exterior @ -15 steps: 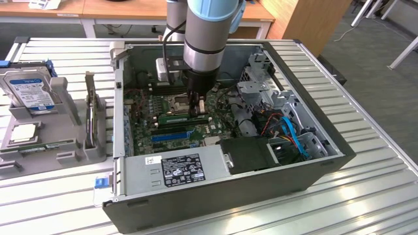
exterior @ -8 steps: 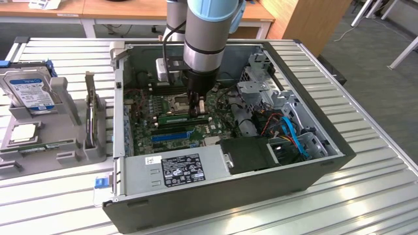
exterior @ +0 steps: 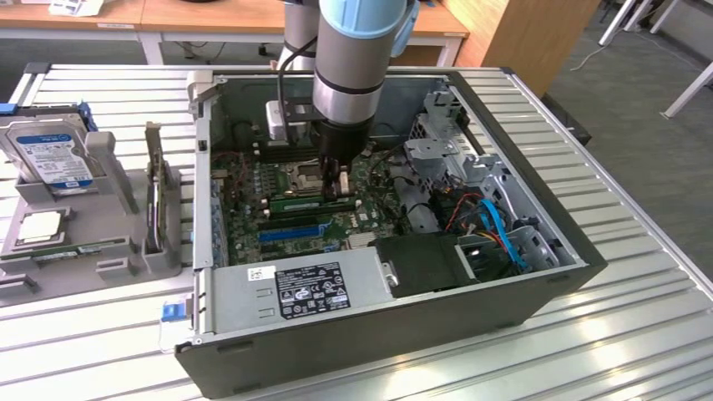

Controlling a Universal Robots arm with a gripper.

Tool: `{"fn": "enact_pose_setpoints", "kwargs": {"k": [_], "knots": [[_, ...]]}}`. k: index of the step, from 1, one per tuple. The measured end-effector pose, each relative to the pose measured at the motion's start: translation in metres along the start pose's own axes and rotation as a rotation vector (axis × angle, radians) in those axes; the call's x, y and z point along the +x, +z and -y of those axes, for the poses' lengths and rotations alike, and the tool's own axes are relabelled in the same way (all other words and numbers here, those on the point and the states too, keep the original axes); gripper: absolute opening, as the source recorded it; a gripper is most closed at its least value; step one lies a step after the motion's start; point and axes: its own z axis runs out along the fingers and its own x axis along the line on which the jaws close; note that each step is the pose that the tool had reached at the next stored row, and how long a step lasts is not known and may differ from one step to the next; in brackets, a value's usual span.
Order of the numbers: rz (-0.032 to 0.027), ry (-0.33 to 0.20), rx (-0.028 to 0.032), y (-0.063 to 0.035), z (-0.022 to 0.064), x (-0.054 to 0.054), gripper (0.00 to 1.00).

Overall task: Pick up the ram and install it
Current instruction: 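Insert the ram into the slot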

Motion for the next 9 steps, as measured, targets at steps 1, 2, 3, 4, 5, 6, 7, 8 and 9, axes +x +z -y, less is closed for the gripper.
{"fn": "enact_pose_setpoints", "kwargs": {"k": [1, 2, 3, 4, 5, 6, 7, 8, 9], "knots": [[-0.0001, 0.0, 0.0, 0.0002, 0.0, 0.0, 0.11], [-0.0001, 0.0, -0.0001, 0.0005, 0.0, 0.0, 0.11], [-0.0002, 0.0, -0.0001, 0.0008, 0.0, 0.0001, 0.11], [-0.0002, 0.0, -0.0001, 0.0011, 0.0, 0.0001, 0.11], [-0.0002, 0.0, -0.0001, 0.0014, 0.0, 0.0001, 0.11], [-0.0001, 0.0, -0.0001, 0.0018, 0.0, 0.0001, 0.11], [-0.0001, 0.0, -0.0001, 0.0022, 0.0, 0.0001, 0.11], [-0.0001, 0.0, -0.0001, 0.0026, 0.0, 0.0002, 0.11], [-0.0002, 0.0, -0.0002, 0.0028, 0.0, 0.0002, 0.11]]}}
